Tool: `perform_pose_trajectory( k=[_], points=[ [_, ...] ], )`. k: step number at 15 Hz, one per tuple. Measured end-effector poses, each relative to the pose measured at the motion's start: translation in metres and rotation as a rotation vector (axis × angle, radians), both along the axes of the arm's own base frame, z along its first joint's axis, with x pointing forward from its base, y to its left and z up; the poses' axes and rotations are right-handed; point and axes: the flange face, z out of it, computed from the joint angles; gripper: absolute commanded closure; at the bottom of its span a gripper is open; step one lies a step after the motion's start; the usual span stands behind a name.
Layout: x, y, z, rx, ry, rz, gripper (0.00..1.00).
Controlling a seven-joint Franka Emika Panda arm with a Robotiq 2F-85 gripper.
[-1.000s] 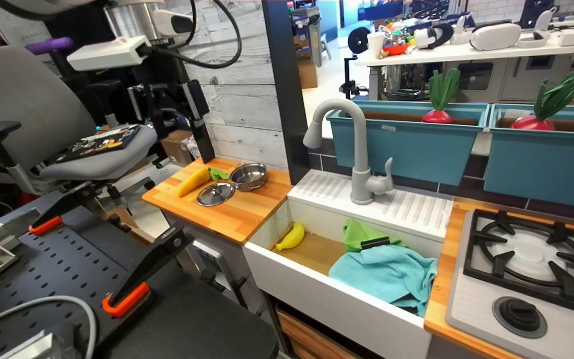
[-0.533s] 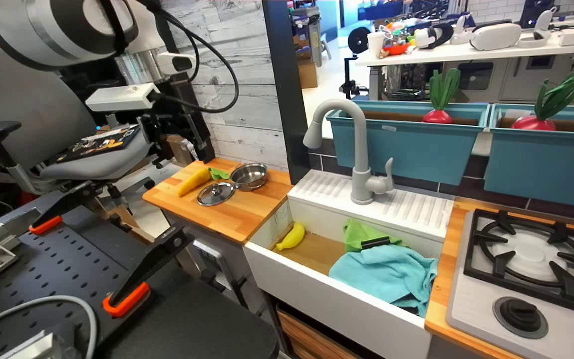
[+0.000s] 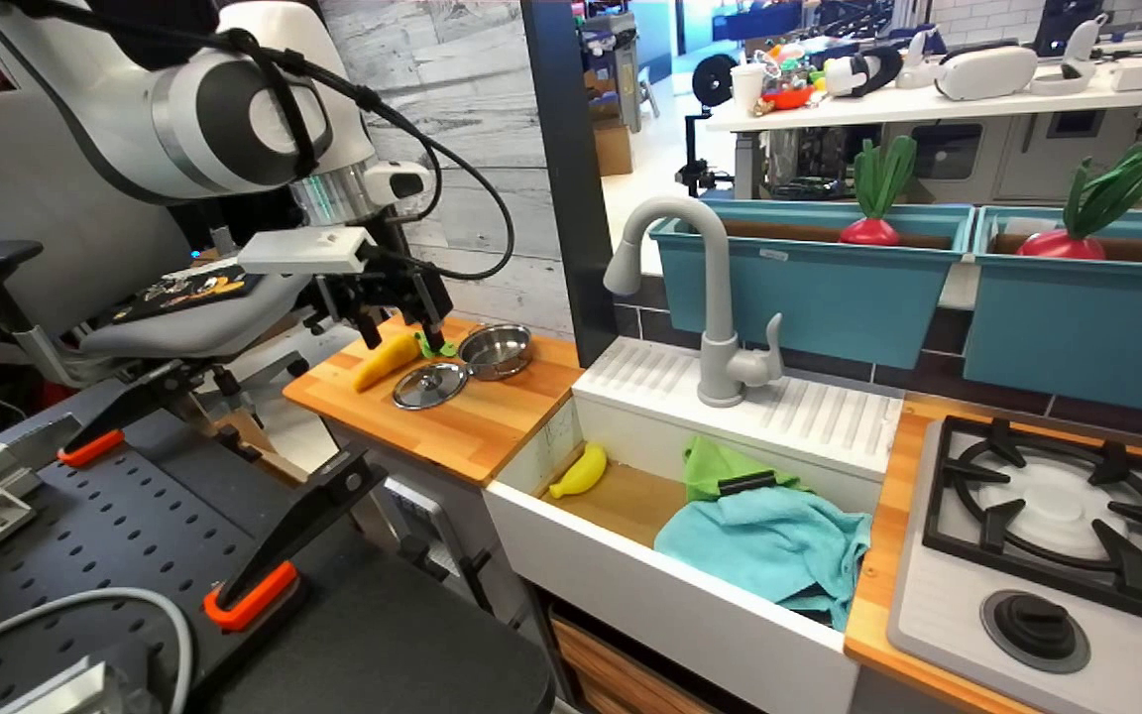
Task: Cover the pot with the silver lid
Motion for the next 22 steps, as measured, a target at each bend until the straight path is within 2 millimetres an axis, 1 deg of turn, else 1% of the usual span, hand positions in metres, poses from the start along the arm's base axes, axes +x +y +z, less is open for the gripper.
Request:
perform_pose_trajectory(
  k=[3, 6, 13, 18, 22],
  points=[
    [0.007, 0.008, -0.016, 0.009, 0.002, 0.03, 0.0],
    [0.014, 0.014, -0.029, 0.023, 0.002, 0.053, 0.0],
    [0.024, 0.02, -0.052, 0.05, 0.007, 0.09, 0.0],
    [0.022, 0.021, -0.063, 0.057, 0.017, 0.102, 0.0],
    [0.021, 0.021, -0.065, 0.058, 0.019, 0.104, 0.0]
  ],
)
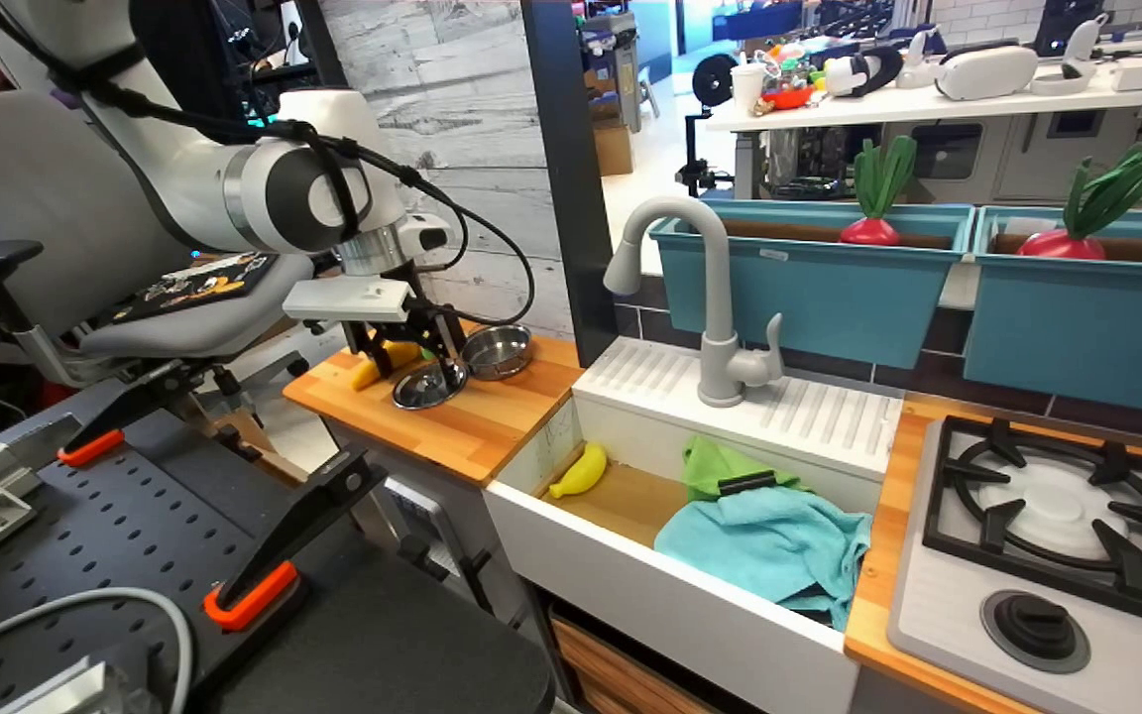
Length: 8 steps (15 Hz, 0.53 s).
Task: Cover the pot with the silver lid
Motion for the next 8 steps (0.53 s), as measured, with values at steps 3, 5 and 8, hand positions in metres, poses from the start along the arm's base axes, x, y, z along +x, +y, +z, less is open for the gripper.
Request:
perform_pose_trajectory(
  k=[3, 5, 8],
  points=[
    [-0.0001, -0.0001, 0.0, 0.002, 0.0, 0.001, 0.0],
    [-0.0006, -0.0012, -0.0001, 0.003, -0.001, -0.001, 0.0],
    [-0.003, -0.0059, -0.0001, 0.004, -0.002, -0.008, 0.0]
  ],
)
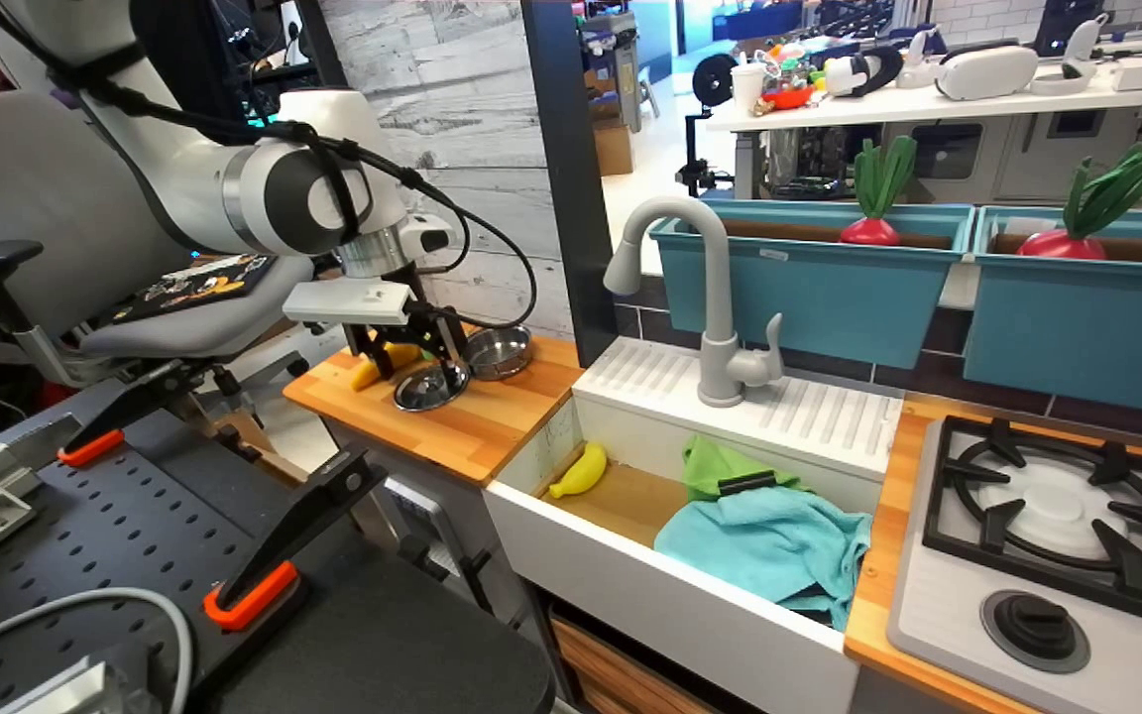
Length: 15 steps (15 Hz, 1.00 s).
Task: Cover the pot with the silver lid
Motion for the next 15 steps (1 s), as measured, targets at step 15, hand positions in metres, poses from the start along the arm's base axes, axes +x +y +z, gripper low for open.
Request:
perform_pose_trajectory(
  k=[15],
  points=[
    [-0.007, -0.026, 0.021, 0.006, -0.027, -0.039, 0.0]
  ],
)
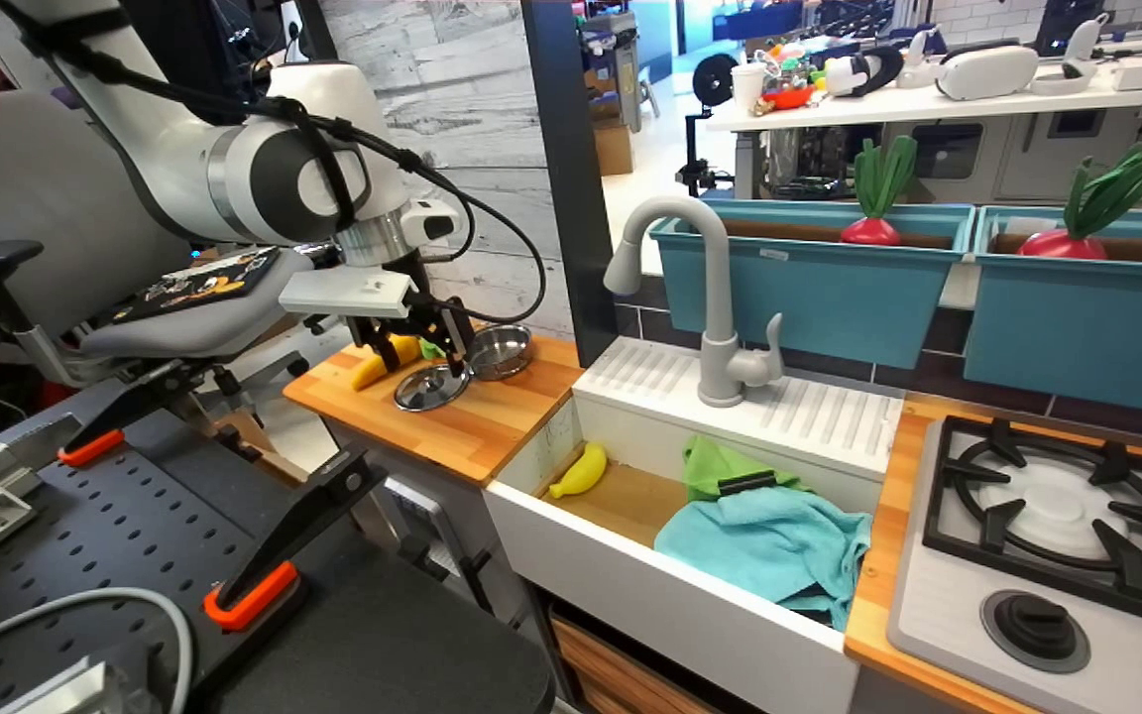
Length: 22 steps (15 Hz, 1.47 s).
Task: Cover the pot with the silver lid
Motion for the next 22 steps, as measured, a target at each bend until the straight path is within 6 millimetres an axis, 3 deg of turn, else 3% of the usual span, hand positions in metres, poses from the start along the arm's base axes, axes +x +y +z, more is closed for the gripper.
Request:
perform_pose_trajectory(
  k=[13, 22],
  points=[
    [-0.004, 0.02, -0.001, -0.006, 0.021, 0.036, 0.0],
    [0.0, 0.016, -0.003, -0.015, 0.051, 0.031, 0.0]
  ],
)
